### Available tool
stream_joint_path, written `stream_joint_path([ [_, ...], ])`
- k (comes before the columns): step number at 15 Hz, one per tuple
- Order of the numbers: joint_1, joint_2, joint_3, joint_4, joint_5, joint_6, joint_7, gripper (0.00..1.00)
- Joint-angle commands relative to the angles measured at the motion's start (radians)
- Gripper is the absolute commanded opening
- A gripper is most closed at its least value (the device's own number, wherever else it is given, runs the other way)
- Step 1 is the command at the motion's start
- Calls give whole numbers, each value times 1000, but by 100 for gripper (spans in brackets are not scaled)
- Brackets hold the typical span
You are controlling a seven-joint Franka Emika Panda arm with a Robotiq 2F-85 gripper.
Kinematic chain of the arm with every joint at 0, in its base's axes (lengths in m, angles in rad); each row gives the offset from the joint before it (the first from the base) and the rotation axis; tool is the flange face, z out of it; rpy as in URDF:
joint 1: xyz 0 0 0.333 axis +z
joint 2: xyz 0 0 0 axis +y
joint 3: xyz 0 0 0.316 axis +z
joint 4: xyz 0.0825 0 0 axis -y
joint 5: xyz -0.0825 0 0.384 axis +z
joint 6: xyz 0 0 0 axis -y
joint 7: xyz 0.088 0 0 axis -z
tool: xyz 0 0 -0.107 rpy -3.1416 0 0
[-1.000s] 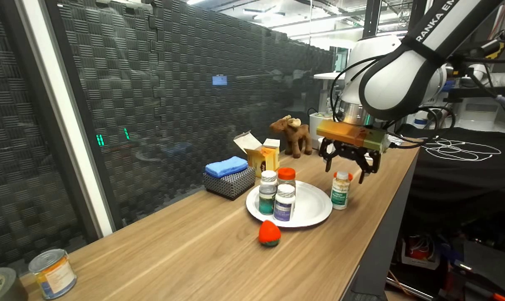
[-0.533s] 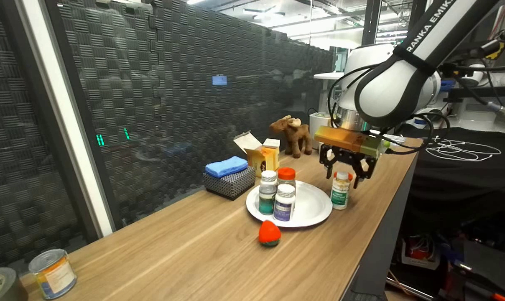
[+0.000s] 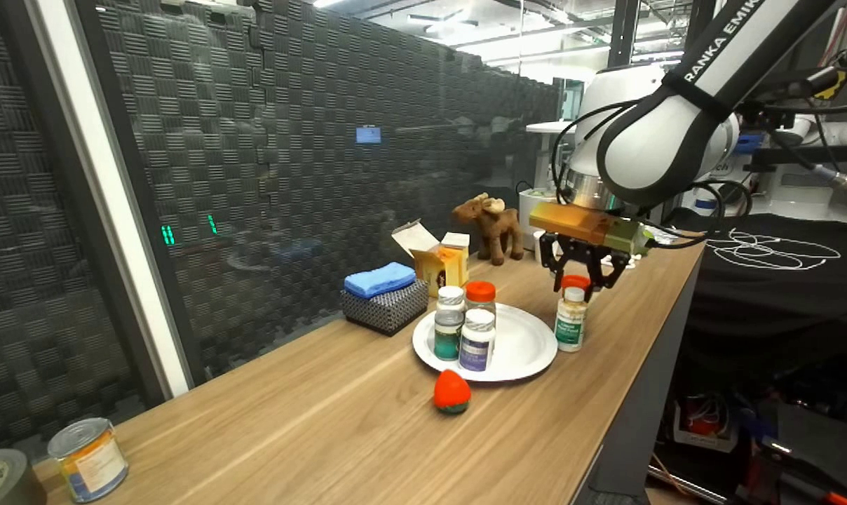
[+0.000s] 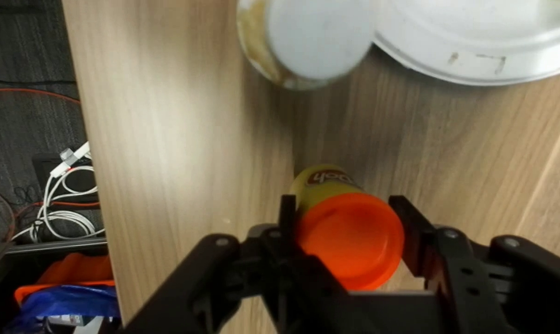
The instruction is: Pick up the bottles and small containers and put them on the white plate.
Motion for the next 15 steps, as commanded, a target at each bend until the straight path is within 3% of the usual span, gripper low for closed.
stream_joint_path([
  [1, 33, -84, -19, 39, -86, -55, 58, 27],
  [6, 55, -125, 59, 146, -145, -133, 72, 27],
  [11, 82, -103, 139, 202, -44, -180, 30, 27],
  [15, 89, -104, 155, 192, 11, -222, 73, 27],
])
